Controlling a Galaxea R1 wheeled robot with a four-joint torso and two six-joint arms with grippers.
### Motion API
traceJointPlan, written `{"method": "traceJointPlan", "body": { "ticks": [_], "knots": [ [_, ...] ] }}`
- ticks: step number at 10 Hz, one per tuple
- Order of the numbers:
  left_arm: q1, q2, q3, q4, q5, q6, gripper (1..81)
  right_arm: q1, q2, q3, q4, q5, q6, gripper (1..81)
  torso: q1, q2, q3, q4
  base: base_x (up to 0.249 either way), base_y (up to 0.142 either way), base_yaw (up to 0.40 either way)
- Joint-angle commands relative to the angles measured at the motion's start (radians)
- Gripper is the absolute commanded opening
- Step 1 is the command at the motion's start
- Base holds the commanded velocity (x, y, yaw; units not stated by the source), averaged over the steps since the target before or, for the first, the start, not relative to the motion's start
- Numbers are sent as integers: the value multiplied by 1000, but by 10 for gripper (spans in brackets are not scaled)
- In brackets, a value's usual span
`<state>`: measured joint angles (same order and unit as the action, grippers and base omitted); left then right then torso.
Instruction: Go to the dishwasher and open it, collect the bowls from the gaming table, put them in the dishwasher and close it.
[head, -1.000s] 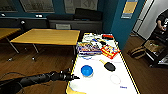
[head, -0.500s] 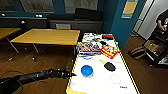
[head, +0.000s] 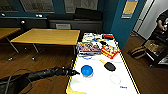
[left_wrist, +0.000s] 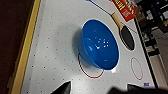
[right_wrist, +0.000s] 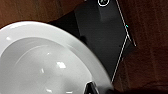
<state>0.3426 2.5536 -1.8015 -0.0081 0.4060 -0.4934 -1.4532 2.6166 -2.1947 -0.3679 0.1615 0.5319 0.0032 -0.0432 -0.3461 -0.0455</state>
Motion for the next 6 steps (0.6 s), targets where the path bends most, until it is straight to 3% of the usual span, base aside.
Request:
{"method": "traceJointPlan", "body": {
  "ticks": [1,4,6],
  "knots": [
    [-164,34,-21,-12,27,4,811,26,-22,18,-19,-46,0,10,0,0,0,0,0,0,0],
    [-164,50,-36,-24,22,-4,811,26,-19,17,-19,-46,0,10,0,0,0,0,0,0,0],
    [-164,15,-30,-30,16,-11,811,30,-17,23,-23,-48,0,10,0,0,0,0,0,0,0]
  ]
}}
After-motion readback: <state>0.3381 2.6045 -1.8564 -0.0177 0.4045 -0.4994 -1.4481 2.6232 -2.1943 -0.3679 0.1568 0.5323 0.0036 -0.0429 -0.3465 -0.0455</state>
